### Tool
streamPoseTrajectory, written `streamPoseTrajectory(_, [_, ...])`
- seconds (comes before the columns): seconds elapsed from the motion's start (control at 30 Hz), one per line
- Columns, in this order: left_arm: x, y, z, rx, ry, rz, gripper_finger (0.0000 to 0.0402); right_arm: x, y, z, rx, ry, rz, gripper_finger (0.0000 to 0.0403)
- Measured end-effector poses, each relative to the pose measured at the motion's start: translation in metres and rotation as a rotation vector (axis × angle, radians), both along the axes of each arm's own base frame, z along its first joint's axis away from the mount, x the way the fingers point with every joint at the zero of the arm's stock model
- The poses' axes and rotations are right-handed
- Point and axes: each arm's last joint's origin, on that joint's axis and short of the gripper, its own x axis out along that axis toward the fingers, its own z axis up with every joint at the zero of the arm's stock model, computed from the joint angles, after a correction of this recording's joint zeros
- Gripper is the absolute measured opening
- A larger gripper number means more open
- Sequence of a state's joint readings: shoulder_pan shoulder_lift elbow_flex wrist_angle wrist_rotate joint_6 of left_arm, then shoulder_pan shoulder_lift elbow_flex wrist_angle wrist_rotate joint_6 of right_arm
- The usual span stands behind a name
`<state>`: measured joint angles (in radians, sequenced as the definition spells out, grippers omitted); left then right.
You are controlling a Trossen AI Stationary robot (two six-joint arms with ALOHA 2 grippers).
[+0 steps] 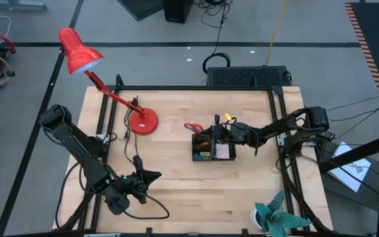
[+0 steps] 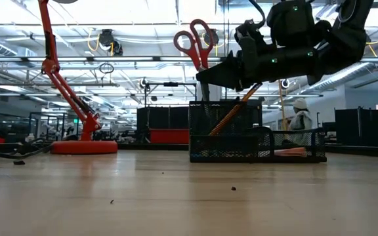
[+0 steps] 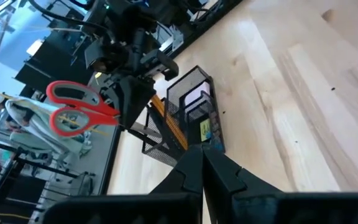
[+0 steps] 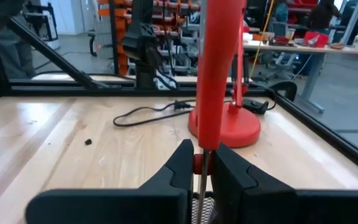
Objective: Pick and place office supplies into organizer
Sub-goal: Put the red scissors into the black desk organizer
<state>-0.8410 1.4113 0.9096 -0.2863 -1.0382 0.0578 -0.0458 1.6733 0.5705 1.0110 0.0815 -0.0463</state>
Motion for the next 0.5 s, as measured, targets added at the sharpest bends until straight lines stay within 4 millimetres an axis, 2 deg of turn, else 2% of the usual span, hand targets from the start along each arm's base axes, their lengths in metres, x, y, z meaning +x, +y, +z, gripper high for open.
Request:
streamPoseTrajectory(0.3, [0.0,0.0,0.0,0.002,-0.004,0.005,0.0005,0.0,0.016,-0.003,-0.056,0.034,0.065,0.0023])
streamPoseTrajectory(0.5, [0.0,0.002,0.002,0.012,-0.065,0.082,0.0016,-0.001,0.024,-0.007,-0.106,0.069,0.059,0.0023])
